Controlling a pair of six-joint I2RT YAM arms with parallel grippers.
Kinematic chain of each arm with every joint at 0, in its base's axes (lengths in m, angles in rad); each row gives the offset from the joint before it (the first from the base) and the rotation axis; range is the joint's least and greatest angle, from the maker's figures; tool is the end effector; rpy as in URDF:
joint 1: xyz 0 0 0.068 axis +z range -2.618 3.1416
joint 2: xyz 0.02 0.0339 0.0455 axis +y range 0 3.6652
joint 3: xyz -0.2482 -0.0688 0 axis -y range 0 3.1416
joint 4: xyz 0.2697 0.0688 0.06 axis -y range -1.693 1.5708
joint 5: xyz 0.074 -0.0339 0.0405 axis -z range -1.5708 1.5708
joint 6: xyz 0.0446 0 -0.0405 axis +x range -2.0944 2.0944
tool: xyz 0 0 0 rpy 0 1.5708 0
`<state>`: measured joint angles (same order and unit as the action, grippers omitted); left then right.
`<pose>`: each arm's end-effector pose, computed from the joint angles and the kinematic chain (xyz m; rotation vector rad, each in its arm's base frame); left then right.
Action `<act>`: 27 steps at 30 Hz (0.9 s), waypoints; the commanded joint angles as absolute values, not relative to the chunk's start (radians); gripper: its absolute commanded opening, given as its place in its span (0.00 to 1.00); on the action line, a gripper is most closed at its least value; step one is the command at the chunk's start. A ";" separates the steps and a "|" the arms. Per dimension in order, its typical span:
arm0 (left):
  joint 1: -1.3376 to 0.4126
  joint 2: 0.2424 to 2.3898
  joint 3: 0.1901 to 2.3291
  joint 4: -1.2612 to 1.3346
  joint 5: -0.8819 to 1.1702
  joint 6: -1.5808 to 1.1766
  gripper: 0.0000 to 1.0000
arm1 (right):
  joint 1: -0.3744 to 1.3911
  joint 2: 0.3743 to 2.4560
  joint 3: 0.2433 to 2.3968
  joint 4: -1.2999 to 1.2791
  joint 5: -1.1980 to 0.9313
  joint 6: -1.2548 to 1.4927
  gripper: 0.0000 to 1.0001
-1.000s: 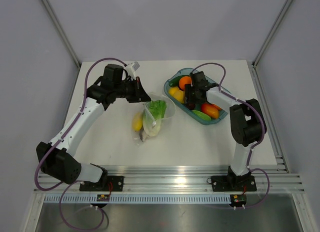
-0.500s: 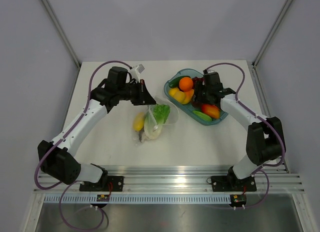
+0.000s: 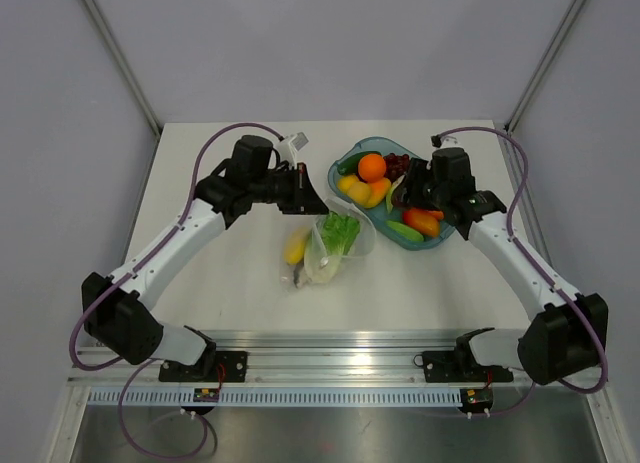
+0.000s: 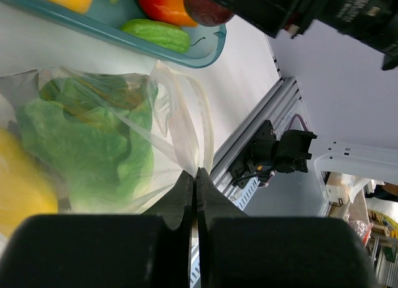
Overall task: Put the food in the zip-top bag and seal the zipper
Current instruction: Pick up the fake fruit from the bin, then place the fake fruit in the zipper food storage bag.
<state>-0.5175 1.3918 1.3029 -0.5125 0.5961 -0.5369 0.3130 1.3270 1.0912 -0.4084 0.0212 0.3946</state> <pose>0.2842 -0.1906 0.3308 0.3494 2.3014 -1.2189 0.3154 0.1011 0.2785 0.1032 2.2372 0.3654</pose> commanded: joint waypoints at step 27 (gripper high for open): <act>-0.609 1.580 1.485 -0.417 0.630 -0.601 0.00 | 0.528 1.129 0.900 -0.175 -0.339 0.655 0.31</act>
<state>-0.6018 1.5936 1.4410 -0.4610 0.6037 -0.5858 0.5167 1.0992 0.9180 -0.3141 -0.3115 0.5941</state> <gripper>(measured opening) 0.009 0.599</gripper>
